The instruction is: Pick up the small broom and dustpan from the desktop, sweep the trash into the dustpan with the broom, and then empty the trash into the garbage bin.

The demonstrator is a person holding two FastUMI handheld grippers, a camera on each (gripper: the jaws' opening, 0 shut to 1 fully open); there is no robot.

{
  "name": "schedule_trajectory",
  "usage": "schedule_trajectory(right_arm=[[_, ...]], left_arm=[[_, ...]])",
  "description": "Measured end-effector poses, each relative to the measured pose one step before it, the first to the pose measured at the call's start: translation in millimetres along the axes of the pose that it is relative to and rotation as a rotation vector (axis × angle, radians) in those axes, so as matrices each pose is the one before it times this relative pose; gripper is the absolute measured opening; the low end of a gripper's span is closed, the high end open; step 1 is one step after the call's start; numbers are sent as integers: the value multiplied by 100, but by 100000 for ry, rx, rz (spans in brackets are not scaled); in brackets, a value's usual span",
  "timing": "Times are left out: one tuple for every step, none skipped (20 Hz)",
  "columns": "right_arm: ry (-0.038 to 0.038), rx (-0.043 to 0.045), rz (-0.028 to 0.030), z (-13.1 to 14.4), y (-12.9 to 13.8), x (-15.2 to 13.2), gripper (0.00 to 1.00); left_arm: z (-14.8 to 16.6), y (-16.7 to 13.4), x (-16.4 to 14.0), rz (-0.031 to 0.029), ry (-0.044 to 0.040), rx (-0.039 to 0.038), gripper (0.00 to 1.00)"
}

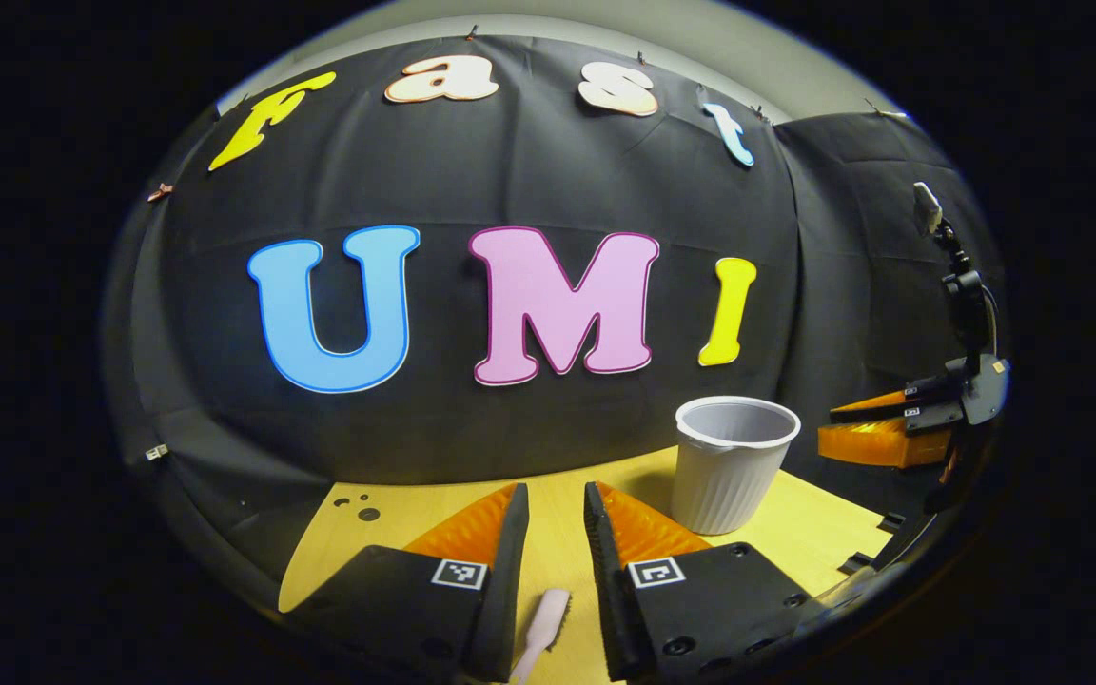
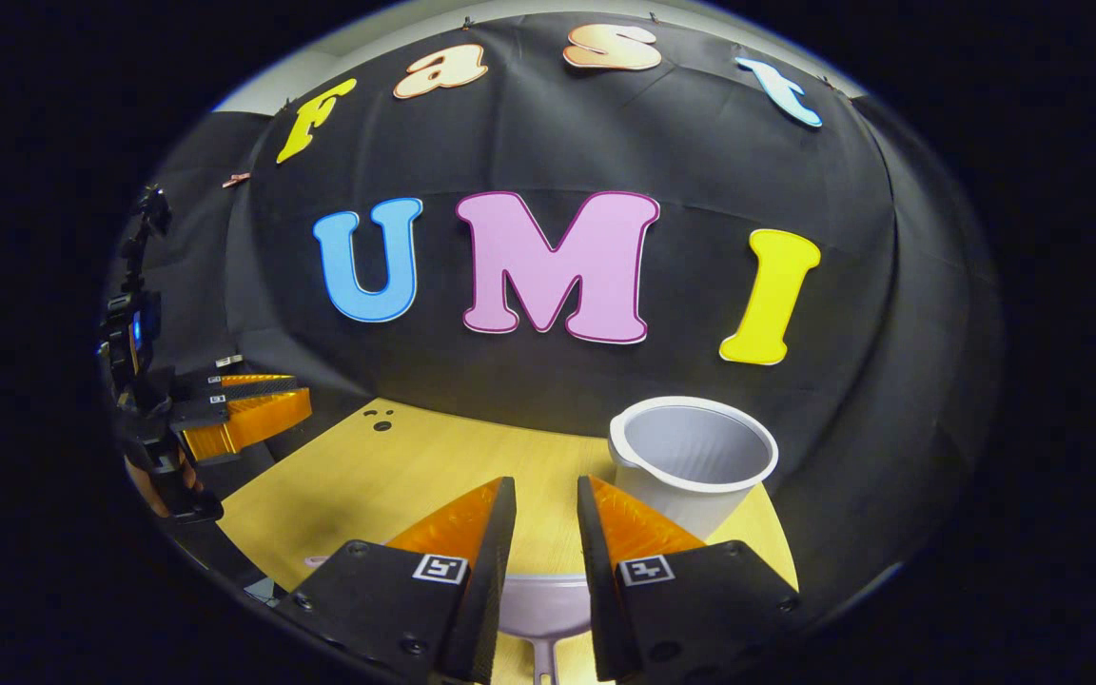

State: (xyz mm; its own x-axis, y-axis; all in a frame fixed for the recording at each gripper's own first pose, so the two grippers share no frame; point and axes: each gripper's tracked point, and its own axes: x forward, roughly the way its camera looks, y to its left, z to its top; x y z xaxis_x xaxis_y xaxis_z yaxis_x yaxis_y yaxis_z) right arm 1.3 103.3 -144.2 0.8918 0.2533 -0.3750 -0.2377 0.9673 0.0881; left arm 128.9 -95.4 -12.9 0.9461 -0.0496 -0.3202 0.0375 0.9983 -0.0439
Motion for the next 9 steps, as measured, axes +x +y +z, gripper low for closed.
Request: schedule_trajectory(right_arm=[[516, -79, 1006, -18, -134, 68, 43], [133, 470, 1147, 105, 44, 99, 43], [-524, 359, 1289, 183, 53, 4, 46], [-626, -478, 746, 152, -4, -101, 47], [-438, -1013, 605, 168, -243, -84, 46], [-133, -916, 769, 18, -36, -30, 43], [249, -195, 1096, -30, 56, -34, 43], [19, 324, 1089, -61, 151, -48, 43], [-46, 237, 898, -11, -42, -40, 43]], left_arm=[[26, 73, -51, 1348, 444, -69, 40], [-27, 143, -47, 1128, 155, 147, 40], [104, 32, -176, 1031, 321, 299, 40], [41, 36, -112, 1019, 89, 373, 40], [214, -91, -57, 771, -68, 209, 40], [52, -182, -48, 612, -226, 142, 40], [220, -47, -49, 975, -409, 132, 40], [-24, -141, -126, 915, -191, 66, 40], [-31, -293, -40, 786, -45, 18, 40]])
